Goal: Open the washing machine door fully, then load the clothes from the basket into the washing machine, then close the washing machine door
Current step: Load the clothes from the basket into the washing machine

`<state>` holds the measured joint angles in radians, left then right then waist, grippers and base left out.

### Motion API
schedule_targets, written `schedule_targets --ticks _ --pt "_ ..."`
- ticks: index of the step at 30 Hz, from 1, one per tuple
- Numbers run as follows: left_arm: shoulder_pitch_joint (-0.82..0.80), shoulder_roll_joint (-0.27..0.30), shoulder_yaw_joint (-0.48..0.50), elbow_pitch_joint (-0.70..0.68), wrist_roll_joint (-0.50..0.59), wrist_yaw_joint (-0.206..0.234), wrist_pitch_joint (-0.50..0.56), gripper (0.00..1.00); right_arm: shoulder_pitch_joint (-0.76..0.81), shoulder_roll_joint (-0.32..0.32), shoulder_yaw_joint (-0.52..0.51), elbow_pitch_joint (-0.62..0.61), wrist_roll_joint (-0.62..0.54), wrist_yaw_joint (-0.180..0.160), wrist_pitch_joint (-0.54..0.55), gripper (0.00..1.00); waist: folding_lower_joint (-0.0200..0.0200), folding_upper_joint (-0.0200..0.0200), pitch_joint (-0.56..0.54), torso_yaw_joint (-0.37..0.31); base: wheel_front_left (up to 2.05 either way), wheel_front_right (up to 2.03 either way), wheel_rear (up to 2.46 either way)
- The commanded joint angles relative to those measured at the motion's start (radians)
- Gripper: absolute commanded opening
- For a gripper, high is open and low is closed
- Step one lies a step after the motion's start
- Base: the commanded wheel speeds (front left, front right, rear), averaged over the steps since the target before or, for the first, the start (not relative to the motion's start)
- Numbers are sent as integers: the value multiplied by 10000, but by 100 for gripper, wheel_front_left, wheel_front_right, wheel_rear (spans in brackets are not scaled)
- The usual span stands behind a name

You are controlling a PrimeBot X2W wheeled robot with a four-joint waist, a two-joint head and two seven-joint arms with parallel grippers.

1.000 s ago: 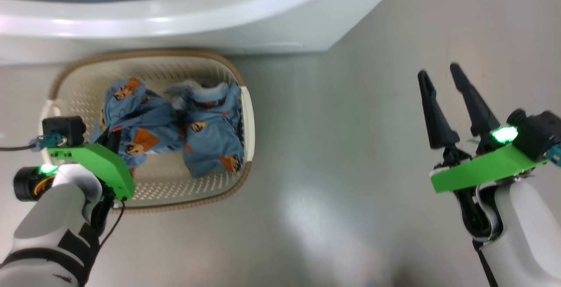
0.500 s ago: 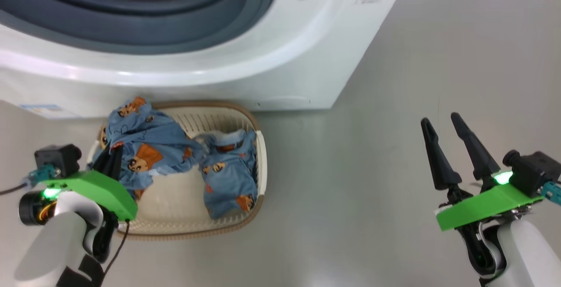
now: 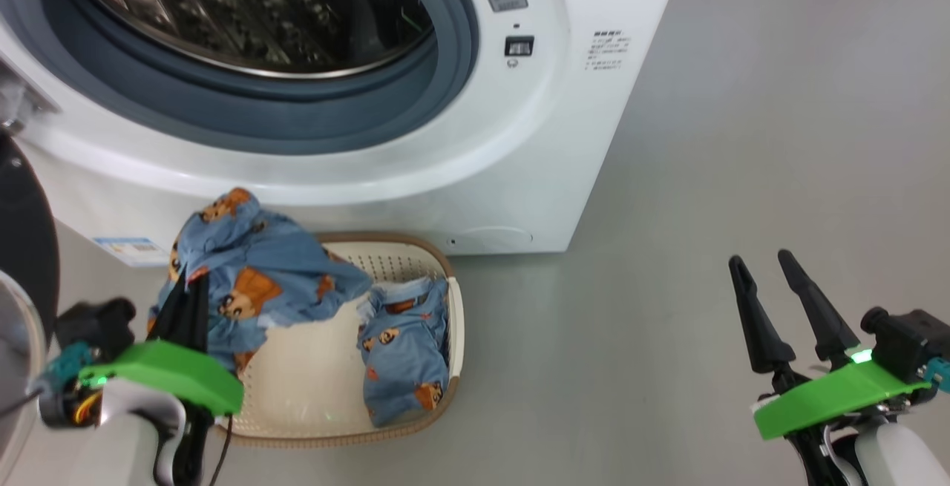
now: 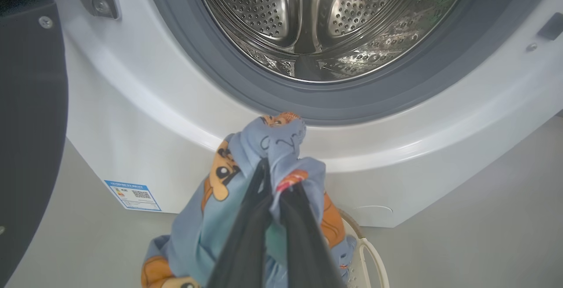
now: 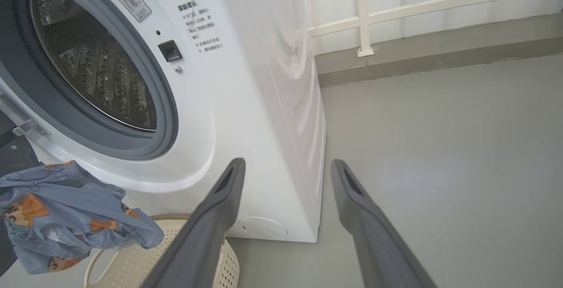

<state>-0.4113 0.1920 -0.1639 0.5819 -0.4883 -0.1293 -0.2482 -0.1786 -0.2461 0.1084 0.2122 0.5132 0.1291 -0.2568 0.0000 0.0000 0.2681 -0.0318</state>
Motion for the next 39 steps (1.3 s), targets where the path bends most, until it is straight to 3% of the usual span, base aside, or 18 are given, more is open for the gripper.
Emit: schedule_targets --ticks 1,13,23,39 --pt "211 265 517 -462 171 -14 -135 0 233 -145 113 -190 189 16 -49 100 0 0 -323 -3 0 0 0" --pt "2543 -107 1524 -2940 1212 -14 -135 0 959 -124 -230 -194 160 16 -49 100 0 0 -1133 -71 0 0 0" --pt "4258 -772 2048 -4758 1738 -14 -135 0 1314 -105 -462 -211 151 16 -49 100 0 0 -1427 -62 0 0 0" --pt "4309 -1070 2250 -5329 1661 -14 -135 0 1379 -36 -537 -234 181 16 -49 100 0 0 -1385 -200 0 0 0"
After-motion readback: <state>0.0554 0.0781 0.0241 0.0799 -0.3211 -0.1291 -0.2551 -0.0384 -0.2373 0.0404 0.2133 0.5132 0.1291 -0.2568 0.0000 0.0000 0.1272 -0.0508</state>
